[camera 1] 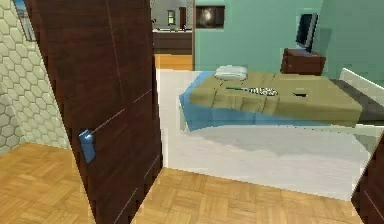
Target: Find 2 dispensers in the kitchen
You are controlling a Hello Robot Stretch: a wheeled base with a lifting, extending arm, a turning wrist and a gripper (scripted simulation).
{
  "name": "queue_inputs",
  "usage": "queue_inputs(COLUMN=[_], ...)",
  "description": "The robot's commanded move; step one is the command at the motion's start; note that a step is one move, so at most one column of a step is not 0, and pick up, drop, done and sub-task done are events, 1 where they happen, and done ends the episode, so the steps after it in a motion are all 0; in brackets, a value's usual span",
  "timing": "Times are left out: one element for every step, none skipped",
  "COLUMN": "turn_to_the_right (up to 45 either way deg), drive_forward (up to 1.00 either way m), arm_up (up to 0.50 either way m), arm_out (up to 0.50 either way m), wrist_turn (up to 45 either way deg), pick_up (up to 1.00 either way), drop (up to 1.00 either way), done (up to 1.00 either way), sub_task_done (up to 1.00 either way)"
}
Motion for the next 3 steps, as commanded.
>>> queue_inputs(turn_to_the_right=[9.0, 0.0, 0.0], drive_forward=[0.00, 1.00, 0.65], arm_up=[0.00, 0.00, 0.00], arm_out=[0.00, 0.00, 0.00], wrist_turn=[0.0, 0.0, 0.0], pick_up=[0.00, 0.00, 0.00], drop=[0.00, 0.00, 0.00], done=[0.00, 0.00, 0.00], sub_task_done=[0.00, 0.00, 0.00])
